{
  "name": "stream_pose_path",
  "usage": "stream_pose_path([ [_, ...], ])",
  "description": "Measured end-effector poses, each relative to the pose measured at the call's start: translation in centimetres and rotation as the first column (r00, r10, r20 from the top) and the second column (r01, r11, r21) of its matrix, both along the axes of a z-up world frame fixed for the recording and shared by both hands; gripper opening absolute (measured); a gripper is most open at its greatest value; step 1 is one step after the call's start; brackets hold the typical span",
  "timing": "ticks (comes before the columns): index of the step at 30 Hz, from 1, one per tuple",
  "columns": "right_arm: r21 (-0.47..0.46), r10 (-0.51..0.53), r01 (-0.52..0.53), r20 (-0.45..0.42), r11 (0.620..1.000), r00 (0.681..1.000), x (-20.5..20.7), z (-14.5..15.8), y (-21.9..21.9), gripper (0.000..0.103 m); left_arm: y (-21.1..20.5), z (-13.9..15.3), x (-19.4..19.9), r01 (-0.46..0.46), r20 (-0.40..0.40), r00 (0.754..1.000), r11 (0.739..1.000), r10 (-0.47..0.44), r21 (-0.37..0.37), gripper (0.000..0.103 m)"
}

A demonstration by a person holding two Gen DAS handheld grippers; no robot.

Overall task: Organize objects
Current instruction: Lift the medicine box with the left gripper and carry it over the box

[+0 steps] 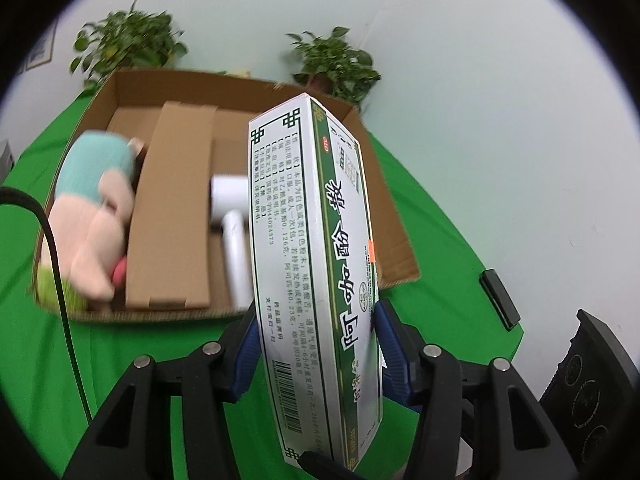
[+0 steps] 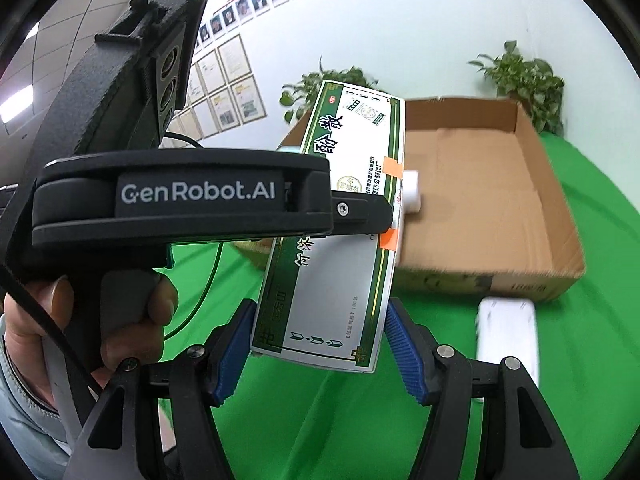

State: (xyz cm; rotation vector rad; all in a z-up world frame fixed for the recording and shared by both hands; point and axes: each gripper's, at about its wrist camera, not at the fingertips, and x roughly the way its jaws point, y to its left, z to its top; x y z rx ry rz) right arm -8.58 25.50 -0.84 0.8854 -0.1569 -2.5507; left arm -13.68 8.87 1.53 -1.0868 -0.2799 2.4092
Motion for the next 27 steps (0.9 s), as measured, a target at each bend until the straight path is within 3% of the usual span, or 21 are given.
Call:
stream_pose_path([
  [15, 0.003, -0.068, 0.068, -0.025, 0.998, 0.997, -6.6, 2.9, 2.8, 0.062, 2.9, 2.7, -6.6, 0.058, -0.036, 0.998, 0.998, -0.059, -0.009, 0.051],
  [22, 0.016, -0.044, 0.044, -0.038, 0.999, 0.998, -11.2, 5.4, 3.4, 0.062, 3.2, 4.6, -10.0, 0.036, -0.044, 0.998, 0.999, -0.037, -0.005, 0.052],
  [27, 0.020, -0.017, 0.016, 0.006, 1.000, 1.000, -14.4, 6.3, 3.6, 0.062, 3.7, 4.1, -12.6, 0.018, -0.025, 1.000, 1.000, -0.019, -0.020, 0.052],
])
